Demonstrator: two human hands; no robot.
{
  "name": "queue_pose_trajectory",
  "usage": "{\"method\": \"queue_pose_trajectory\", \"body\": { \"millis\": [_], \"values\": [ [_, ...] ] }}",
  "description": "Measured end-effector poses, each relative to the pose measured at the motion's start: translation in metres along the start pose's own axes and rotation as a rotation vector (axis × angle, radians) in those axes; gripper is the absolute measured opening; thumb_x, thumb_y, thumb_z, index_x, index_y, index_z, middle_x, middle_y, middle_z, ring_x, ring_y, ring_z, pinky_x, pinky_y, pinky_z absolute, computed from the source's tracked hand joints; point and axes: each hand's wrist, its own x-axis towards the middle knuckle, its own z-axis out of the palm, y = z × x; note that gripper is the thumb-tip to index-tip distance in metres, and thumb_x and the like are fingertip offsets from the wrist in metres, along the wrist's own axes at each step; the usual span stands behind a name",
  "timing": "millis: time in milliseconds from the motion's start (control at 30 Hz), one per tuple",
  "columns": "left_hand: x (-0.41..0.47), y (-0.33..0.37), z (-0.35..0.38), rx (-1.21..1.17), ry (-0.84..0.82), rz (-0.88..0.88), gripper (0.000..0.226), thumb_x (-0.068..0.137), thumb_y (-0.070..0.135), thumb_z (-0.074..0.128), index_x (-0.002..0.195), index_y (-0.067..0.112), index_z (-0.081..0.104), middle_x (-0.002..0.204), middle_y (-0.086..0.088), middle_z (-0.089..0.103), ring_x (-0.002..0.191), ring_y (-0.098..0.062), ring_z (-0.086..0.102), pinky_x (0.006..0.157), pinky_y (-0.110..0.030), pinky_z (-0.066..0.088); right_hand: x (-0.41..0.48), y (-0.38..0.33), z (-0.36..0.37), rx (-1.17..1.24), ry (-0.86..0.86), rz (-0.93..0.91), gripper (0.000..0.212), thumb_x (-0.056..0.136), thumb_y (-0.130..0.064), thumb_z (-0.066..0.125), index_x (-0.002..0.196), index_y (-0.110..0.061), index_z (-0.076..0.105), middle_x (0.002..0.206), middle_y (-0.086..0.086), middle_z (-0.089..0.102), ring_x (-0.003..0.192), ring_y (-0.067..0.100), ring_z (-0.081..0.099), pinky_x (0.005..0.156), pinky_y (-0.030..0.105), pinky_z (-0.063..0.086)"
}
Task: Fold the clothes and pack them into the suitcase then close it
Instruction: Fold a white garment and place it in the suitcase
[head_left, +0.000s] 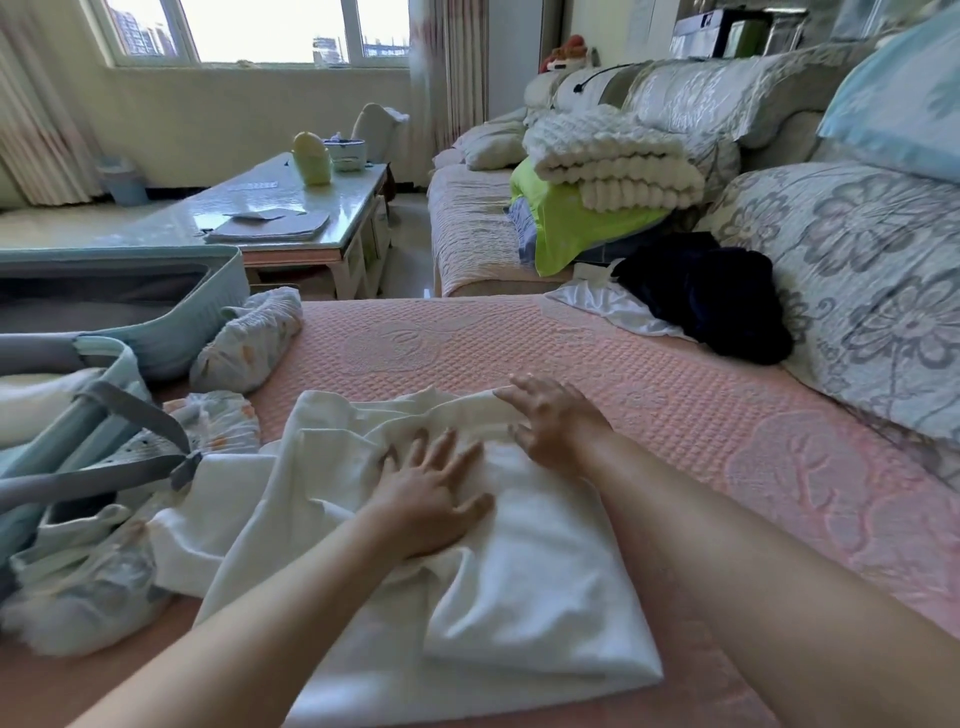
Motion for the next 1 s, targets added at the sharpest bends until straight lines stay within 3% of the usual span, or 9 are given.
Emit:
{"method": "queue_pose_trajectory", "body": {
  "millis": [67,167,300,500,600,667,733,900,1000],
  "values": [
    [-0.018,-0.010,0.000,-0.002,-0.057,-0.012,0.079,0.091,0.075,0.027,0.154,0.045,-0.008,0.165,0.004,-0.014,0.152,-0.025,-0.011,0.120,-0.057,-0.002,-0.019,-0.012,0.007,-0.116,-0.215,0.041,0.062,0.103,-0.052,0.033,0.159,-0.032,0.017,0.168,0.002,0.009,0.154,0.022,0.007,0.124,0.042,0.000],
    [-0.045,-0.005,-0.008,0.017,-0.060,-0.007,0.079,0.092,0.073,0.031,0.156,0.041,-0.004,0.165,0.002,-0.011,0.152,-0.023,-0.009,0.121,-0.053,-0.002,-0.045,-0.026,0.012,-0.188,-0.257,0.129,0.063,0.105,-0.050,0.021,0.161,-0.024,0.007,0.168,0.005,-0.001,0.155,0.021,-0.006,0.121,0.042,-0.010],
    [-0.082,0.012,-0.019,0.047,0.073,0.206,0.075,0.094,0.068,0.035,0.157,0.036,0.010,0.166,0.004,-0.006,0.151,-0.013,-0.012,0.122,-0.045,-0.008,-0.074,-0.050,0.004,-0.122,-0.244,0.140,0.066,0.105,-0.049,0.022,0.161,-0.020,0.001,0.168,0.007,-0.008,0.154,0.021,-0.009,0.120,0.038,-0.011],
    [-0.124,0.018,-0.002,0.085,-0.144,0.278,0.100,0.075,0.088,0.034,0.155,0.042,-0.003,0.165,0.000,-0.011,0.151,-0.022,-0.014,0.122,-0.045,-0.004,-0.131,-0.080,0.006,-0.070,-0.360,-0.024,0.070,0.104,-0.050,0.030,0.160,-0.025,-0.004,0.166,0.007,-0.016,0.153,0.019,-0.014,0.124,0.038,-0.007],
    [-0.136,0.008,0.004,0.152,0.068,0.357,0.095,0.069,0.093,0.028,0.151,0.047,0.025,0.164,-0.003,0.016,0.152,-0.025,0.013,0.120,-0.046,0.015,-0.155,-0.079,0.005,-0.097,-0.359,-0.078,0.073,0.101,-0.060,0.029,0.159,-0.034,-0.008,0.165,0.006,-0.021,0.152,0.019,-0.019,0.123,0.037,-0.012],
    [-0.140,-0.001,0.004,0.193,0.239,0.463,0.067,0.079,0.076,0.043,0.134,0.042,0.057,0.150,-0.001,0.047,0.139,-0.024,0.044,0.109,-0.047,0.041,-0.167,-0.078,-0.001,-0.099,-0.370,-0.101,0.081,0.097,-0.068,0.033,0.158,-0.036,-0.010,0.165,0.005,-0.023,0.151,0.017,-0.022,0.121,0.035,-0.014],
    [-0.141,-0.008,0.006,0.162,0.303,0.563,0.044,0.078,0.049,0.053,0.118,0.037,0.068,0.143,0.001,0.055,0.135,-0.021,0.049,0.104,-0.043,0.048,-0.174,-0.078,-0.005,-0.092,-0.391,-0.123,0.092,0.093,-0.070,0.042,0.158,-0.035,-0.013,0.164,0.004,-0.024,0.151,0.017,-0.022,0.120,0.034,-0.015],
    [-0.140,-0.006,0.001,0.001,0.508,0.719,0.029,0.087,0.024,0.049,0.093,0.016,0.076,0.117,0.000,0.070,0.124,-0.013,0.052,0.111,-0.025,0.037,-0.183,-0.081,-0.014,-0.108,-0.434,-0.137,0.098,0.091,-0.027,0.056,0.158,-0.030,-0.016,0.164,0.000,-0.025,0.151,0.014,-0.021,0.123,0.032,-0.011],
    [-0.145,-0.003,-0.003,-0.161,0.360,0.640,0.019,0.088,0.031,0.055,0.084,0.021,0.071,0.095,0.007,0.070,0.093,-0.014,0.063,0.081,-0.035,0.055,-0.189,-0.081,-0.027,-0.091,-0.458,-0.142,0.091,0.091,0.004,0.048,0.161,-0.026,-0.003,0.167,-0.002,-0.013,0.153,0.012,-0.010,0.113,0.020,-0.009]
  ]
}}
